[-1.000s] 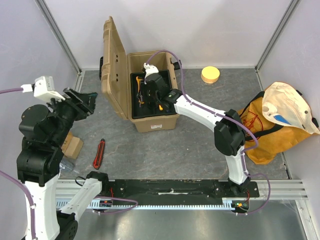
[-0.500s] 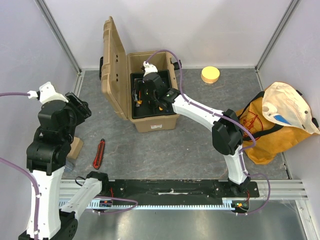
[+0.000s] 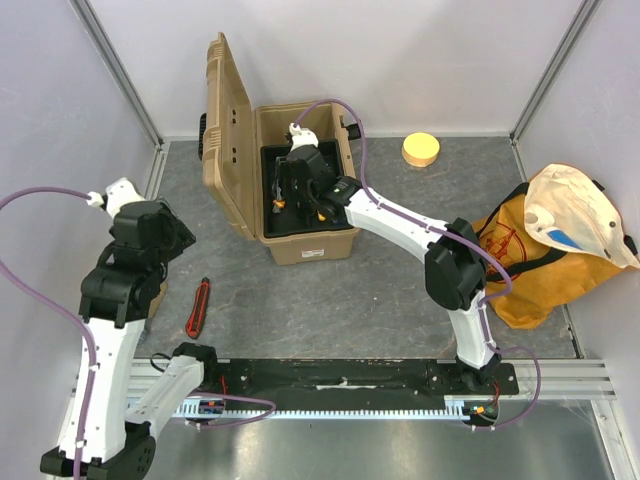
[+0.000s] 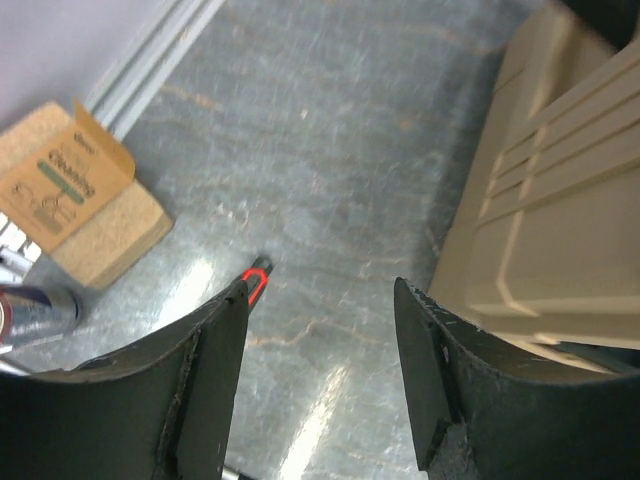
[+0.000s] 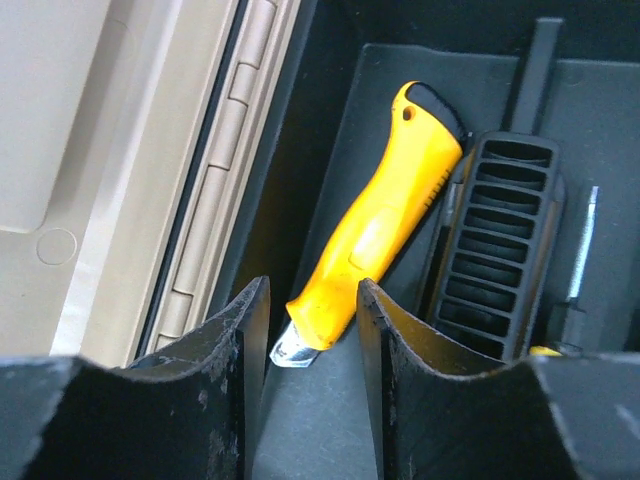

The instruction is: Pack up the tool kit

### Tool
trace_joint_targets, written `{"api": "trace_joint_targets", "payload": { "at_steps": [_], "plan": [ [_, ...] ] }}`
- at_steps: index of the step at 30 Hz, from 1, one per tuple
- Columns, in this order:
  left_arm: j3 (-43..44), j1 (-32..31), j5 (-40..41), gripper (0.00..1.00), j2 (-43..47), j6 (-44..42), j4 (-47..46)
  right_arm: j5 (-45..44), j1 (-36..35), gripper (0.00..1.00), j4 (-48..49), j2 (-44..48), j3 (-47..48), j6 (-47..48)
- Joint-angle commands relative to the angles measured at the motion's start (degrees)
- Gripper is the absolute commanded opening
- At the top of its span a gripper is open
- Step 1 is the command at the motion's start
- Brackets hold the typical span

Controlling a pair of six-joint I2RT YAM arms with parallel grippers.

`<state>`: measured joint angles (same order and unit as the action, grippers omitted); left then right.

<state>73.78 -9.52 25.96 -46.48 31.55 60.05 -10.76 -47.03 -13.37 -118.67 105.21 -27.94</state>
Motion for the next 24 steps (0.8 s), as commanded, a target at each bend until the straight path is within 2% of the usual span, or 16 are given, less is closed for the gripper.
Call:
{"api": "trace_joint_targets", "payload": {
  "at_steps": [1,5,12,18,24],
  "plan": [
    [-6.17,-0.15,1.47,0.67,-0.1,6.32,0.86,-4.7,0.27,0.47,-1.22,5.02,-0.09,1.4],
    [-12.85,-0.24,0.06,0.72,-0.98,9.84,-0.37,-5.49,0.27,0.48,-1.14,8.53,-2.63,1.58],
    [-25.95,-0.24,1.11,0.89,-0.72,15.72,-6.25,-6.64,0.62,0.61,-0.08,18.64,-9.22,1.32],
    [-35.18,0.64,0.51,0.93,-1.42,17.23,-13.37,-5.76,2.55,0.66,0.97,26.46,-15.46,0.7],
    [-42.48,5.11,-7.32,0.94,-2.3,15.56,-23.21,-2.95,4.4,0.75,1.76,31.92,-19.95,0.52]
  ]
}}
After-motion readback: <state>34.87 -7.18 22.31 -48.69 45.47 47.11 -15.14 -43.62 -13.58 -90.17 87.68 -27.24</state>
